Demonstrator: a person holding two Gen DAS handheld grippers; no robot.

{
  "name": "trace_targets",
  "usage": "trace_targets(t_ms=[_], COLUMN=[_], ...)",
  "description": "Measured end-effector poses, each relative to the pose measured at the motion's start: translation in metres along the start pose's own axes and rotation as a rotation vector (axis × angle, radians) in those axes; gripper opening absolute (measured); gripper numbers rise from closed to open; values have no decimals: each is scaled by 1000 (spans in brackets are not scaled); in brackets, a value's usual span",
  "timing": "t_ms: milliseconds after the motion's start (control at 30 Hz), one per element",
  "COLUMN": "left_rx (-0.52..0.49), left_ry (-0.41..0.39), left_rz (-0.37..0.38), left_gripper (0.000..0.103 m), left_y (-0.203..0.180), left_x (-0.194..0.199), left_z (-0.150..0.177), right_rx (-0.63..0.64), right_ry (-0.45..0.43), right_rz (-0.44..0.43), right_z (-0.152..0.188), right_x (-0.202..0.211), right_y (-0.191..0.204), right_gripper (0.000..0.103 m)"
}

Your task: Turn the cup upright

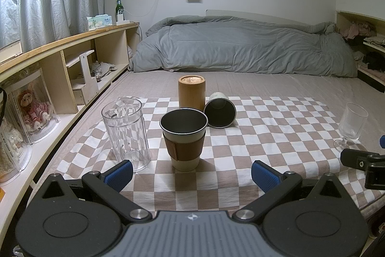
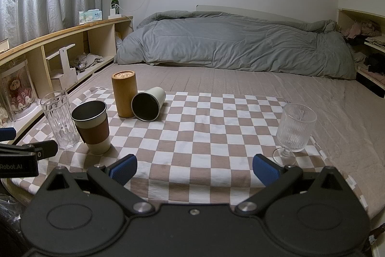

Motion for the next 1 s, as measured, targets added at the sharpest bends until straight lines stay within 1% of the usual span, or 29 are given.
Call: trace_targets(t_ms=[333, 533, 600, 667, 800, 1000], left_rx=[0, 16, 21, 23, 23, 5], left_ry=[-3, -16, -20, -25, -18, -37], left_rz=[-2, -8, -3, -4, 6, 21], left_gripper=[103, 103, 103, 103, 103, 103], left_y=[0, 0, -1, -2, -8, -18], left_x=[-1, -12, -18, -23, -35, -49], left_z=[0, -8, -10, -11, -13, -18], right_rx=[-3, -28, -22, -24, -53, -93], right_ry=[3, 12, 7, 4, 20, 39], right_rz=[0, -21, -15, -17, -62, -116], right_z=[1, -2, -4, -10, -23, -60], right_x=[-1, -10, -10, -18, -39, -86], right_y=[0, -2, -4, -6, -9, -15], right_gripper=[103, 103, 103, 103, 103, 103])
Point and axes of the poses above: each gripper's, at about its wrist camera, not at the fingertips, and x roughly against the way its jaws point, y to its left, z to its underside, the point moved 9 cm from there along -x, roughly the way its jaws point, and after that the axes turned 14 degrees about x, right-handed, at the moved point
